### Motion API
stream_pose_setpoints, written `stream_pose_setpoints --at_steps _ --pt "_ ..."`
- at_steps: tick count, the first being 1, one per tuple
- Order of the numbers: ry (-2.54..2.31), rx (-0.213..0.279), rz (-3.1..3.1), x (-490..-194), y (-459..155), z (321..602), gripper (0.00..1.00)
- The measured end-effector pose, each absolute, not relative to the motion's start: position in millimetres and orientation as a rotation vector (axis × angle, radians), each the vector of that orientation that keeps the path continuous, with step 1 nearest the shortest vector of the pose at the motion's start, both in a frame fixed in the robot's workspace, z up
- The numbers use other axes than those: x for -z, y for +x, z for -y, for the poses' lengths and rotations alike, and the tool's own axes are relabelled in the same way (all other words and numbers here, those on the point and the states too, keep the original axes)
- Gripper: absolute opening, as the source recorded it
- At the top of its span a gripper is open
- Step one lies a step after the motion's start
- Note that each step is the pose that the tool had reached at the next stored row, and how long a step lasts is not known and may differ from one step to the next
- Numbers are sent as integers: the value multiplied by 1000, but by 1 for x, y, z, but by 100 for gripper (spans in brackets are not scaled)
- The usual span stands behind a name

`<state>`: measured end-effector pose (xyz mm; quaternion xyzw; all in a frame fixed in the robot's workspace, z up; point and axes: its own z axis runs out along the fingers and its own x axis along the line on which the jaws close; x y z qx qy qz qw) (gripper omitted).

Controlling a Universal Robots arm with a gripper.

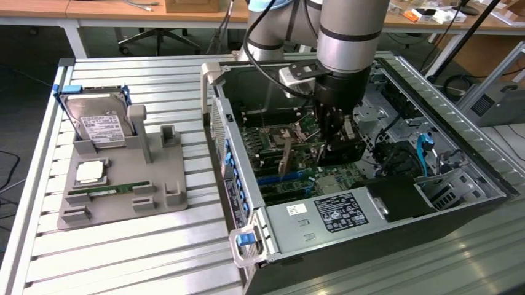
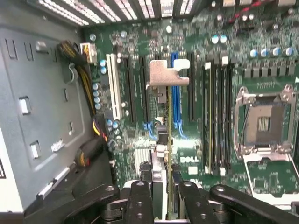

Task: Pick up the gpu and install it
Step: 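Insert the gpu into the slot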

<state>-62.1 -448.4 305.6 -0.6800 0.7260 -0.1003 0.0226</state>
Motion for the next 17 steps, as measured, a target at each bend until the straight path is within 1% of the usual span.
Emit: stream_pose_setpoints --at_steps 3,6,7,9,12,14,17 --pt "-2105 313 -2247 -306 -62 448 27" --pt "-2076 244 -2228 -306 -62 449 27" --pt "-2063 213 -2219 -305 -62 449 27" --pt "-2050 184 -2210 -305 -62 449 27" --pt "-2051 189 -2212 -304 -64 449 27" --pt "-2050 205 -2225 -302 -68 449 27" --pt "-2024 208 -2250 -300 -70 449 27"
